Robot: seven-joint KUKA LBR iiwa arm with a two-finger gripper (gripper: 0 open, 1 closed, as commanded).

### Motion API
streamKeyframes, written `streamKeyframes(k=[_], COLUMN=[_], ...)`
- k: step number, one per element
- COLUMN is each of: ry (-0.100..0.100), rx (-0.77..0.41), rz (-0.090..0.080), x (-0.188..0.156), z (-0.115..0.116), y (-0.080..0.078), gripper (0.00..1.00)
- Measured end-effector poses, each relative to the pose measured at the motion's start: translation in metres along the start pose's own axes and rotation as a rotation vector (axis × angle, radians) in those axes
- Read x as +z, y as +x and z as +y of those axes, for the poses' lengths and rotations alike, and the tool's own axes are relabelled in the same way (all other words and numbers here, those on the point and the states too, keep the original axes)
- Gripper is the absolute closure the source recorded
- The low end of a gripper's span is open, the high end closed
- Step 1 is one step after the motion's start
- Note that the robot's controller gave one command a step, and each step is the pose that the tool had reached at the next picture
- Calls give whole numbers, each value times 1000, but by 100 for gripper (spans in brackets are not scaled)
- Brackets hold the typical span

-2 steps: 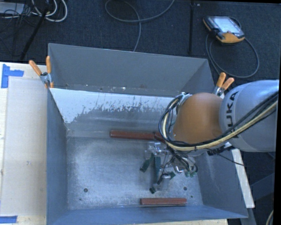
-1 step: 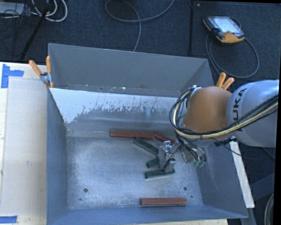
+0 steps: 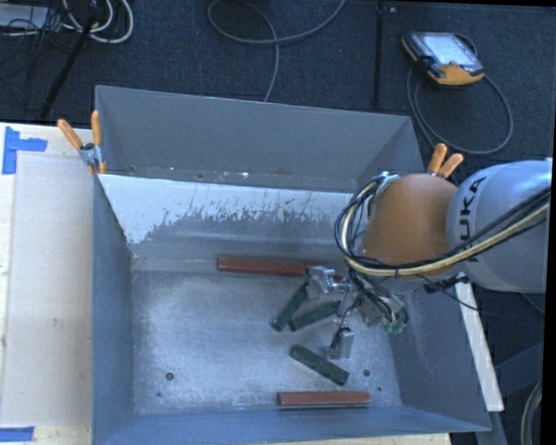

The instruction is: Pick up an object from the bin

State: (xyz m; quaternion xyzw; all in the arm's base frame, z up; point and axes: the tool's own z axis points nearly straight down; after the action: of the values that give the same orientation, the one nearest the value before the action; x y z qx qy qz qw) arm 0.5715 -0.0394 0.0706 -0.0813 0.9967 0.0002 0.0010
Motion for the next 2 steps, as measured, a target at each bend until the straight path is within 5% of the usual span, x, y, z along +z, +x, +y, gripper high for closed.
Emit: streamKeyframes(k=[2], ry=[-1], rx=[50], rz=[4], x=[-25], z=[-2], y=[2], gripper=[0])
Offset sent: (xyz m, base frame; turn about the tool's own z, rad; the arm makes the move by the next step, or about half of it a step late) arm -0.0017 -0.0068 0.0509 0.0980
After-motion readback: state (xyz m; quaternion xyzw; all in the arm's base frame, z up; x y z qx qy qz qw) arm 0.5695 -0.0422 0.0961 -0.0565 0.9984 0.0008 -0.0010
